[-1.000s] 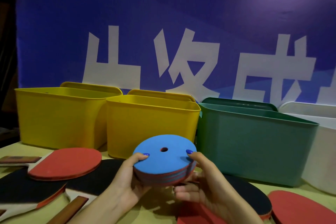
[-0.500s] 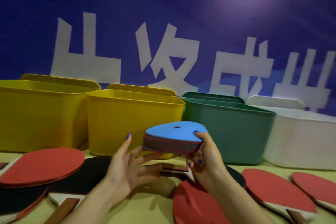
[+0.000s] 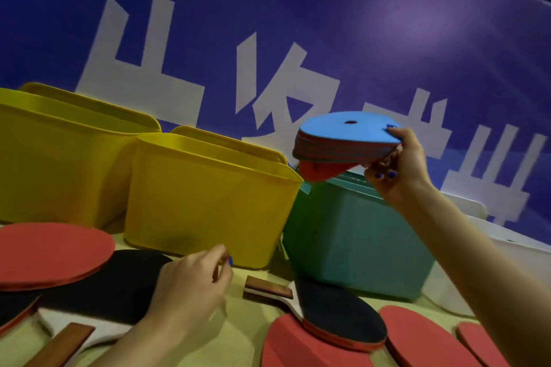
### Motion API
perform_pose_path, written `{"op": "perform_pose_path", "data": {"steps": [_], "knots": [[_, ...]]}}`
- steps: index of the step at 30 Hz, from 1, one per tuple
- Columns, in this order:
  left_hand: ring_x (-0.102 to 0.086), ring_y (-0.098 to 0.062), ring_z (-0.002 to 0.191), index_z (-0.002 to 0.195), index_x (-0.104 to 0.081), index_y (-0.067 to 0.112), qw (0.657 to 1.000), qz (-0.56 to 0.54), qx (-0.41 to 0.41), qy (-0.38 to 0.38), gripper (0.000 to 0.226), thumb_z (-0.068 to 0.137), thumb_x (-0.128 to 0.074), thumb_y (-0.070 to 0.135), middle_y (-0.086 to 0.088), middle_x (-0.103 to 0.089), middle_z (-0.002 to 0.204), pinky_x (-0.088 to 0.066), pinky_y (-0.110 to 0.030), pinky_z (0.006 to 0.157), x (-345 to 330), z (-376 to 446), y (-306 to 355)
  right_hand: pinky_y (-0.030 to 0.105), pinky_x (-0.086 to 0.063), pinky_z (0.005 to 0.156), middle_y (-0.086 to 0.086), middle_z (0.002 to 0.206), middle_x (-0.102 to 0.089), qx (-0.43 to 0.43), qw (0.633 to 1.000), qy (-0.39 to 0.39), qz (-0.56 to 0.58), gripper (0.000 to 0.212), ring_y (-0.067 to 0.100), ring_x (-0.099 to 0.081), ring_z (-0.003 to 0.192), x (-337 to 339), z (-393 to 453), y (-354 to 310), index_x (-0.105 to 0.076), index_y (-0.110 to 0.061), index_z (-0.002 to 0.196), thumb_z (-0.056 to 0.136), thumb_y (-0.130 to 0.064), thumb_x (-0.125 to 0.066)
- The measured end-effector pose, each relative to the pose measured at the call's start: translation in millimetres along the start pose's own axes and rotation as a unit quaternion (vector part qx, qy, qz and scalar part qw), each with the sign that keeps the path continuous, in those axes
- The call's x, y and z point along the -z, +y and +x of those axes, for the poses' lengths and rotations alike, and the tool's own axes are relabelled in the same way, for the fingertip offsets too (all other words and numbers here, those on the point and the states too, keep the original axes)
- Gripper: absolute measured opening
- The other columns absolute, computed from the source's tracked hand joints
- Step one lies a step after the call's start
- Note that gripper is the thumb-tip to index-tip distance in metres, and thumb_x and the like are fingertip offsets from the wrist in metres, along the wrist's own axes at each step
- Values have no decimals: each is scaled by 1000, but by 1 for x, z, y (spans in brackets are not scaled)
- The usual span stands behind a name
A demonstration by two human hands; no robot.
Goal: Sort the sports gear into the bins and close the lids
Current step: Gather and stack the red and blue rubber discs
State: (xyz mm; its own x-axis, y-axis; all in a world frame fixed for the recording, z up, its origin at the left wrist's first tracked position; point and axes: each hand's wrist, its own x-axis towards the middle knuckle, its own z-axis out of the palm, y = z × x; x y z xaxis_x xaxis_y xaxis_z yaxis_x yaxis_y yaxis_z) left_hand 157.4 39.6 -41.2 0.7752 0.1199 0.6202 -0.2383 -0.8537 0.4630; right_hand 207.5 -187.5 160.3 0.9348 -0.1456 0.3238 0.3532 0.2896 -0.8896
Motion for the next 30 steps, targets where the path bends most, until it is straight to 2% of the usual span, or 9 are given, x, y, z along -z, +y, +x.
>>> {"op": "perform_pose_path", "data": {"steps": [2,5,10,14,16,19,22,27,30], "knots": [[-46,4,57,99,-54,32,1000,2,-1,-4,13,97,-43,39,17,-45,64,-33,-14,49,-2,0,-1,12,-26,30,1,44,-50,6,1000,-5,0,25,9,-44,33,-6,6,-9,-53,-8,79,89,-30,-48],[-49,-1,56,95,-55,31,1000,-2,3,4,12,96,-45,38,13,-49,60,-34,-14,50,-2,0,-6,13,-28,31,1,43,-52,3,1000,9,19,24,12,-50,33,-9,20,-11,-55,-7,87,88,-31,-49],[-48,-3,55,96,-52,33,1000,22,15,-12,14,97,-41,39,9,-49,61,-37,-16,52,-4,2,-7,15,-40,37,6,72,-53,0,995,99,32,21,16,-54,53,5,63,7,-51,-10,97,86,-28,-54],[-43,-6,46,91,-54,31,999,27,23,-4,12,96,-45,36,8,-43,52,-26,-16,44,-6,2,-7,17,-43,33,6,69,-46,-46,984,173,-10,16,14,-46,54,23,88,31,-48,-12,85,87,-27,-54],[-43,-5,45,89,-56,30,999,21,28,5,11,95,-47,35,8,-42,50,-24,-16,43,-6,3,-8,22,-46,32,7,71,-44,-51,978,198,-27,17,14,-44,55,29,93,44,-49,-11,95,88,-25,-55],[-46,-5,48,90,-53,32,999,11,32,1,9,95,-47,36,9,-44,53,-26,-15,44,-6,2,-7,29,-52,35,12,94,-50,-43,972,228,22,25,18,-48,62,29,97,53,-45,-11,106,87,-24,-55],[-46,-5,49,86,-48,33,999,5,39,-7,9,95,-48,36,9,-43,53,-27,-14,44,-4,2,-5,27,-49,34,15,112,-53,-19,969,242,55,30,23,-55,68,24,102,59,-46,-10,107,85,-27,-55],[-47,-4,53,89,-44,36,998,17,42,-42,8,97,-44,38,9,-44,58,-31,-14,48,-3,3,-3,22,-46,32,14,110,-54,2,970,237,48,42,22,-58,67,14,112,85,-49,-3,118,85,-28,-57],[-48,-5,54,90,-45,36,998,22,41,-42,7,96,-44,38,9,-45,59,-32,-14,48,-3,3,-5,28,-49,34,12,102,-53,-30,966,252,45,35,21,-54,61,9,117,84,-52,-4,113,86,-26,-55]]}}
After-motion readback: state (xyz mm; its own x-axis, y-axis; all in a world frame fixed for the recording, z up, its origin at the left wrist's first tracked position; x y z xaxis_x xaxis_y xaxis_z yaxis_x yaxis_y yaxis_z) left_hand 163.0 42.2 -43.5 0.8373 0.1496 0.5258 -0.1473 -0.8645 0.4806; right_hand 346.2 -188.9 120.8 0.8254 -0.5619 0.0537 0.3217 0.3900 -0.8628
